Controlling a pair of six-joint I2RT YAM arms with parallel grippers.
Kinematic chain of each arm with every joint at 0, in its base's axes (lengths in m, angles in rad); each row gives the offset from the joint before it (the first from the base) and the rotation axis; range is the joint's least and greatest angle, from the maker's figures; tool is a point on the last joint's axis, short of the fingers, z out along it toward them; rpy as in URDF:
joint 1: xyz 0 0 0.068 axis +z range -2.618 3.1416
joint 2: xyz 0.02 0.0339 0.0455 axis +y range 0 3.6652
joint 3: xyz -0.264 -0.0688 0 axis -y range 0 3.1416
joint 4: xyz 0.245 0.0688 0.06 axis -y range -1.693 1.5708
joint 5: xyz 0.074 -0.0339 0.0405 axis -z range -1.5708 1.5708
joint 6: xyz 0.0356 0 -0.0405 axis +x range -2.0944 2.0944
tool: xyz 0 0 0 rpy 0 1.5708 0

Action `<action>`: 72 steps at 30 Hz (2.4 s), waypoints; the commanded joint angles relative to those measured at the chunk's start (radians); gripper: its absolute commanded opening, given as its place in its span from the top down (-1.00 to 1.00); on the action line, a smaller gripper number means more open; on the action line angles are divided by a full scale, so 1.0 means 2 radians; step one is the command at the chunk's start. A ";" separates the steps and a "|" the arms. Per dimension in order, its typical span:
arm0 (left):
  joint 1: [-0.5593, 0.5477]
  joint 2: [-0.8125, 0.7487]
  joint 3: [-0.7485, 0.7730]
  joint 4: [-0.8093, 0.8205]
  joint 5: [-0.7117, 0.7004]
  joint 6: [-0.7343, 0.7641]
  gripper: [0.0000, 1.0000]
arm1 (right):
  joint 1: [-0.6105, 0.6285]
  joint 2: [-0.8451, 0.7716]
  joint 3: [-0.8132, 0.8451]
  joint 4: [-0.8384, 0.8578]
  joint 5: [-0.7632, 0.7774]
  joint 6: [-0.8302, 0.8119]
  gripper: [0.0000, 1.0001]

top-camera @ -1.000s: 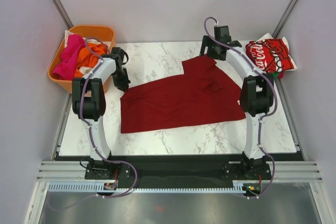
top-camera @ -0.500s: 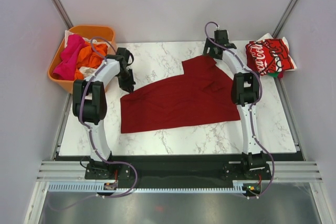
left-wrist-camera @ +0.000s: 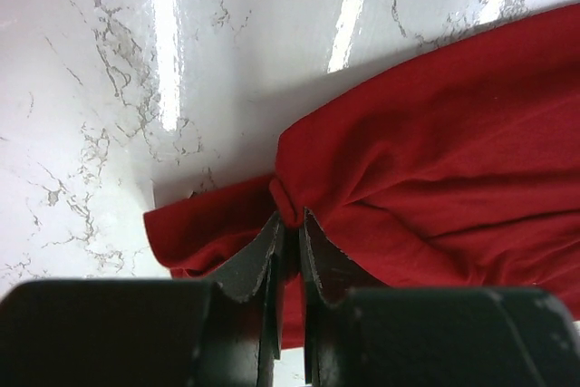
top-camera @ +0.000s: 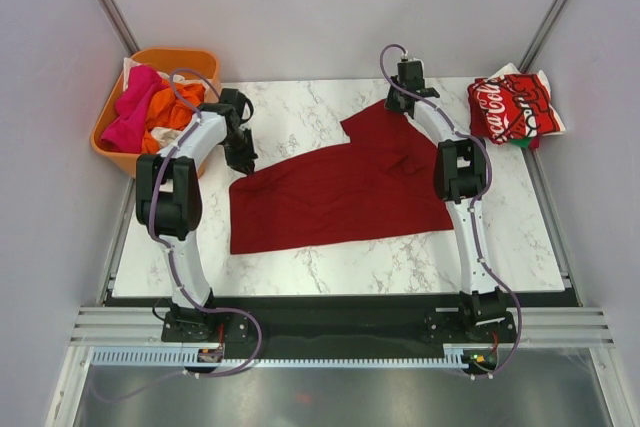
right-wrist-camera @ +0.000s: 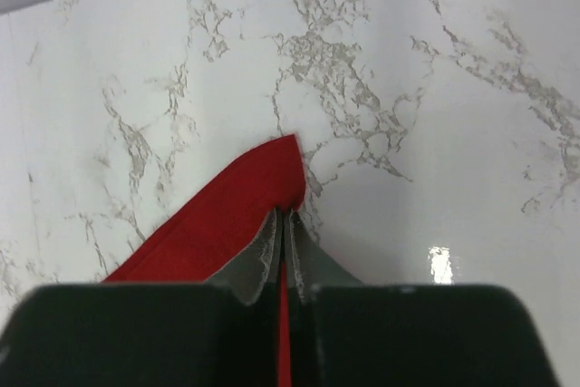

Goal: Fold and stack the t-shirts
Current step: Fold the tshirt

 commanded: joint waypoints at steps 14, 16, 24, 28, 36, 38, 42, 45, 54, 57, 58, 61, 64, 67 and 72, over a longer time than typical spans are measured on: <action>0.001 -0.029 0.009 0.006 -0.009 0.003 0.76 | -0.004 -0.054 -0.027 -0.002 -0.043 0.010 1.00; 0.002 -0.031 0.014 0.006 -0.022 0.005 0.76 | -0.004 -0.091 -0.047 0.001 -0.051 0.008 1.00; 0.022 -0.003 0.066 0.006 0.013 0.024 0.94 | -0.004 -0.197 -0.121 0.006 -0.082 0.003 1.00; 0.028 -0.019 0.065 0.002 -0.007 0.025 0.95 | -0.004 -0.267 -0.203 0.017 -0.087 -0.001 1.00; 0.028 -0.061 0.023 0.002 -0.012 0.021 0.95 | -0.004 -0.463 -0.424 0.070 -0.099 -0.003 1.00; 0.028 -0.071 0.011 0.001 -0.016 0.020 0.95 | -0.004 -0.496 -0.454 0.071 -0.102 -0.006 1.00; 0.028 -0.089 -0.004 0.002 -0.022 0.016 0.95 | -0.004 -0.594 -0.534 0.074 -0.118 -0.007 1.00; 0.028 -0.100 -0.021 0.003 -0.020 0.011 0.95 | -0.004 -0.658 -0.583 0.072 -0.119 -0.006 1.00; 0.025 -0.163 -0.099 0.015 -0.013 0.001 0.96 | -0.004 -0.787 -0.692 0.029 -0.113 -0.003 1.00; 0.019 -0.189 -0.129 0.015 -0.013 0.001 0.96 | -0.004 -0.817 -0.714 0.002 -0.100 -0.003 1.00; 0.017 -0.198 -0.145 0.016 -0.011 -0.011 0.95 | -0.004 -0.833 -0.719 -0.010 -0.094 -0.003 1.00; 0.015 -0.225 -0.178 0.020 -0.021 -0.016 0.95 | -0.004 -0.857 -0.739 -0.031 -0.074 0.006 1.00; 0.015 -0.243 -0.199 0.019 -0.023 -0.018 0.96 | -0.004 -0.882 -0.758 -0.053 -0.059 0.017 1.00; 0.015 -0.257 -0.232 0.020 -0.022 -0.025 0.95 | -0.004 -0.900 -0.778 -0.070 -0.036 0.026 1.00; 0.012 -0.262 -0.260 0.019 -0.020 -0.028 0.95 | -0.004 -0.900 -0.809 -0.088 -0.007 0.040 1.00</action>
